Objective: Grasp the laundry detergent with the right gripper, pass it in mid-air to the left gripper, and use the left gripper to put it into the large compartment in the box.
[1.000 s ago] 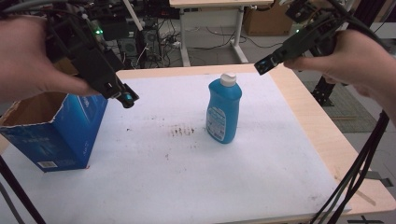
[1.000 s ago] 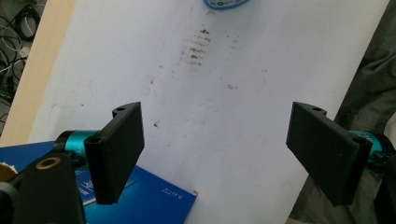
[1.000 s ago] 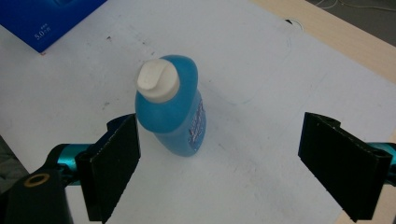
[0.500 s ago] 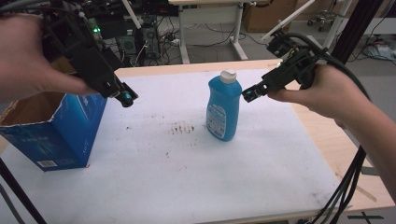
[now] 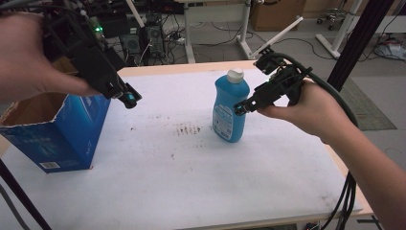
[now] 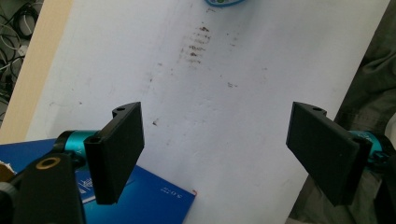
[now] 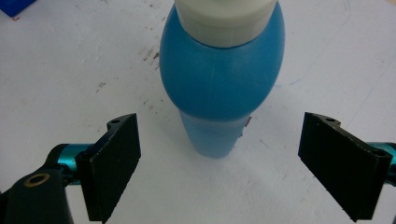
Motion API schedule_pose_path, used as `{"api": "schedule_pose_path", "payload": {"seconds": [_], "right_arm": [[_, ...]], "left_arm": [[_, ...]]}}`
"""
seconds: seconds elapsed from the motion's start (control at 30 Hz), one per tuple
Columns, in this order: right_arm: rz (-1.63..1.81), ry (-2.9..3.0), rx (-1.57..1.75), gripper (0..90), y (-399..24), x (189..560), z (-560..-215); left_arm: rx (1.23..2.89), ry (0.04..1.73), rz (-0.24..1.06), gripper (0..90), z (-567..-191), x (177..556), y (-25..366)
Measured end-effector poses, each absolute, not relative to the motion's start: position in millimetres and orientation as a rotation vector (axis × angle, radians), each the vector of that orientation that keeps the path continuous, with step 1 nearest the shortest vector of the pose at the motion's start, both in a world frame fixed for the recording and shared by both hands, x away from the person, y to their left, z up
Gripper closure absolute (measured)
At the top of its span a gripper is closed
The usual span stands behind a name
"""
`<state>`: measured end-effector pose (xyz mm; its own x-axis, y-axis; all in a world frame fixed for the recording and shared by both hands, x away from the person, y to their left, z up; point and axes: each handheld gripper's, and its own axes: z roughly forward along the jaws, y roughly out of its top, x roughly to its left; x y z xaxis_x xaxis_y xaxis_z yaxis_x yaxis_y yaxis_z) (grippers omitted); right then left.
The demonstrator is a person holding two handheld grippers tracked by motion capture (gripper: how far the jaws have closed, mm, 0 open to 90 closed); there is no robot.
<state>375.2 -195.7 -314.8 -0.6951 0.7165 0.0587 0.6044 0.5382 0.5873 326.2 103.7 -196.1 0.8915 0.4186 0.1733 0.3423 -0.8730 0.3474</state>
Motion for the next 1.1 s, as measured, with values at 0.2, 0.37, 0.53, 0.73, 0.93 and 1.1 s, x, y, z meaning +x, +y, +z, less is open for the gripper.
{"api": "schedule_pose_path", "payload": {"seconds": [0.2,0.37,0.53,0.73,0.93,1.1], "right_arm": [[0.873,2.561,1.127,12.1,-187,378,-324],[0.874,2.556,1.136,12.1,-182,381,-332],[0.882,2.556,1.131,12.1,-178,382,-336],[0.89,2.548,1.129,12.1,-173,384,-341],[0.883,2.535,1.144,13.4,-170,385,-344],[0.892,2.519,1.151,17.9,-170,386,-344]], "left_arm": [[2.75,0.571,0.348,19.4,-198,327,104],[2.744,0.581,0.349,19.4,-198,326,105],[2.746,0.584,0.35,19.4,-198,326,106],[2.748,0.582,0.355,19.4,-198,326,106],[2.751,0.583,0.355,19.4,-198,325,106],[2.753,0.582,0.358,19.4,-198,325,106]]}}
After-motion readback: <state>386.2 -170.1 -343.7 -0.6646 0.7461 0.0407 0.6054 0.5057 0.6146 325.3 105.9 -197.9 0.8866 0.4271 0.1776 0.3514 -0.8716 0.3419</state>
